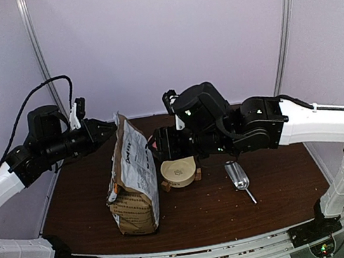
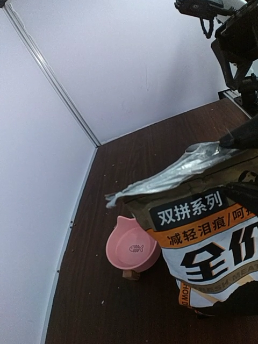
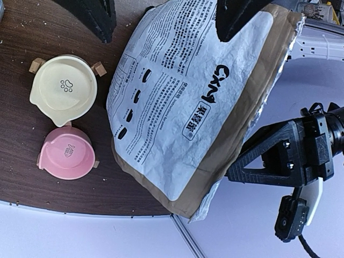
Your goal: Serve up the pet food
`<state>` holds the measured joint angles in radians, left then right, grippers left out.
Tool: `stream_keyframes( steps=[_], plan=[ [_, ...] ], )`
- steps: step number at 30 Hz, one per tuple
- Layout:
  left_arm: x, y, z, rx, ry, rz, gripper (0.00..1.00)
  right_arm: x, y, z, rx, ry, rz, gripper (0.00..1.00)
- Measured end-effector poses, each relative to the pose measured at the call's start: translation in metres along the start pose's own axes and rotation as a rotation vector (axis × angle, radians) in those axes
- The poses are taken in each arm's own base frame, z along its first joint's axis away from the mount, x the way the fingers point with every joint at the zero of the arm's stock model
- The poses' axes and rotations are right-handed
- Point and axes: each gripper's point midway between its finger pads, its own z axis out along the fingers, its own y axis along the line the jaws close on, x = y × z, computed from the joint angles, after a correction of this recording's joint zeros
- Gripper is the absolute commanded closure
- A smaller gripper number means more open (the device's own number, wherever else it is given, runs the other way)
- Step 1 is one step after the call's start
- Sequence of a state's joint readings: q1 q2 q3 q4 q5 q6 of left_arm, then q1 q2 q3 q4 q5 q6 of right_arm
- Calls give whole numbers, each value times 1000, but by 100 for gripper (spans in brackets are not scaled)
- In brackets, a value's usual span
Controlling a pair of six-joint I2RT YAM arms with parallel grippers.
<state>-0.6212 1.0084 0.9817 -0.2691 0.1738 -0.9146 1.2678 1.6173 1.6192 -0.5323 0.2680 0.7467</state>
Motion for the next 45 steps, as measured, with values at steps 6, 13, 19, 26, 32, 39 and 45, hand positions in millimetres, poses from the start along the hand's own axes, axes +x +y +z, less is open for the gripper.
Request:
stream_keyframes(
  steps=[6,13,19,26,32,39,45],
  plan=[
    [1,1,5,4,5,-5,79,0,0,0,0,1,-1,35],
    [2,2,12,10,18,-11,86,-3,1,-2,-2,-3,-3,35],
    [3,-2,14,38,24,-15,100,-1,0,-2,5,3,-10,35],
    [6,-4,15,71,27,0,100,-1,-1,-2,10,7,-15,35],
    [7,-9,4,102,13,51,100,0,-3,-3,20,7,-22,35],
    [21,-28,-3,137,14,96,100,-9,3,-9,5,-6,-26,38],
    [44,-47,-3,164,53,121,100,-18,15,-15,-27,-26,-36,47]
  ],
)
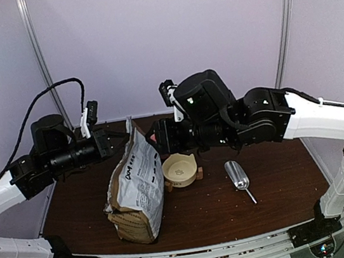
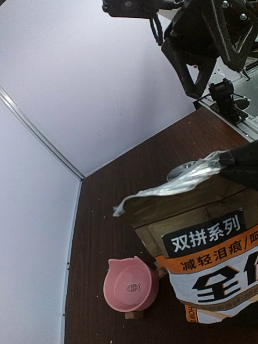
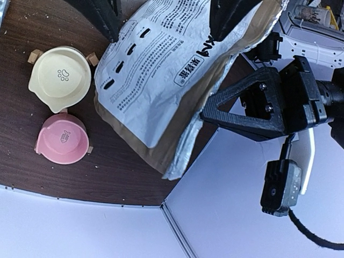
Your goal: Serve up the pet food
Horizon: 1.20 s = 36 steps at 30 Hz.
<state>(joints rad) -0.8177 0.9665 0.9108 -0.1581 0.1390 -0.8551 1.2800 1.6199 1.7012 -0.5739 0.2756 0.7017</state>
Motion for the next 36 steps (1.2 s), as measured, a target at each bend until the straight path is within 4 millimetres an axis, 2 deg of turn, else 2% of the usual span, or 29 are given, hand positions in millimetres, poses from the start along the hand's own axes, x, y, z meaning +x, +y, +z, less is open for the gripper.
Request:
stream_keyframes(
  steps=[6,15,22,28,36],
  plan=[
    [8,-8,1,19,18,0,100,-5,15,8,-33,-5,-23,55],
    [8,-8,1,17,16,-10,100,-1,33,32,-57,13,-66,56],
    [8,-9,1,17,15,-11,100,3,36,45,-47,26,-79,57],
    [7,-8,1,15,13,-11,100,9,36,55,-25,44,-96,64],
    [7,-8,1,11,9,-11,100,11,30,57,9,47,-91,69]
  ],
)
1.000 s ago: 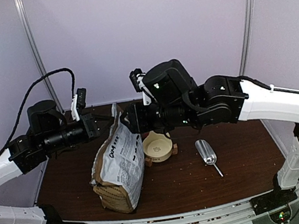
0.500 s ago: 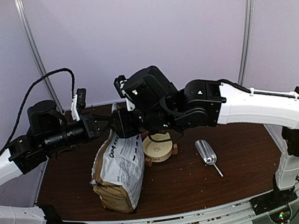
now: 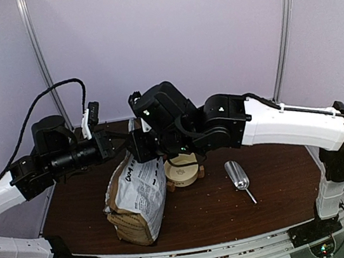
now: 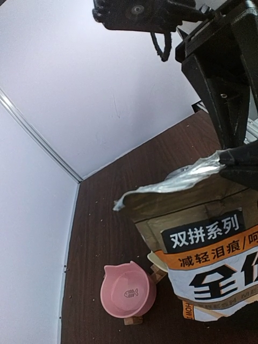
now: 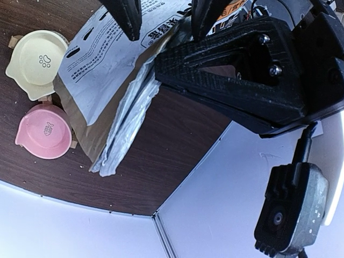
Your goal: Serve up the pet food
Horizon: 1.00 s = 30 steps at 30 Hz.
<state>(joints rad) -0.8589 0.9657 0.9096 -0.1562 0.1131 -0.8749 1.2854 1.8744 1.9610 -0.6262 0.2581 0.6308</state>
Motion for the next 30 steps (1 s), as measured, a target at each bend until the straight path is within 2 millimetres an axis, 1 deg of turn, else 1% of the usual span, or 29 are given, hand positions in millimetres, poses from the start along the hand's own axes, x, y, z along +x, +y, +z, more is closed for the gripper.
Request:
stream_keyframes(
  steps=[7,14,19,22,30],
  plan=[
    [0,0,0,-2,-2,1,100,3,-4,2,38,4,11,71],
    [0,1,0,-4,-2,0,100,3,-3,3,44,10,20,77],
    [0,1,1,-5,0,0,100,4,0,4,35,12,14,90],
    [0,1,1,-5,0,1,100,3,3,5,28,12,11,100],
    [1,5,0,-34,-7,21,100,4,2,7,36,13,10,100]
  ],
)
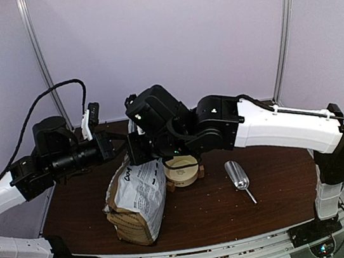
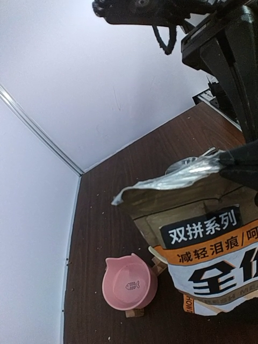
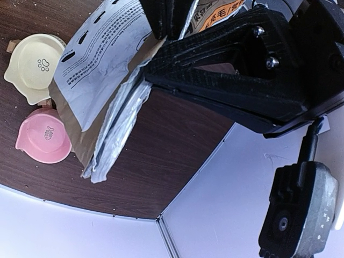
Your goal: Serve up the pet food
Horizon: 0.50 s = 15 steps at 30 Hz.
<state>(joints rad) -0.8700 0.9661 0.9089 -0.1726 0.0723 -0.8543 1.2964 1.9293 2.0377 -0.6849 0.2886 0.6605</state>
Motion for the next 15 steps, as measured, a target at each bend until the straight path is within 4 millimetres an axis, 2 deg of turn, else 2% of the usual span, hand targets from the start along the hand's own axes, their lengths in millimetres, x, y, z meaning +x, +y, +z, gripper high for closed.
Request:
stream_keyframes(
  steps=[15],
  plan=[
    [-2,6,-3,-56,-10,29,100,1,-1,0,9,2,-5,100]
  ],
)
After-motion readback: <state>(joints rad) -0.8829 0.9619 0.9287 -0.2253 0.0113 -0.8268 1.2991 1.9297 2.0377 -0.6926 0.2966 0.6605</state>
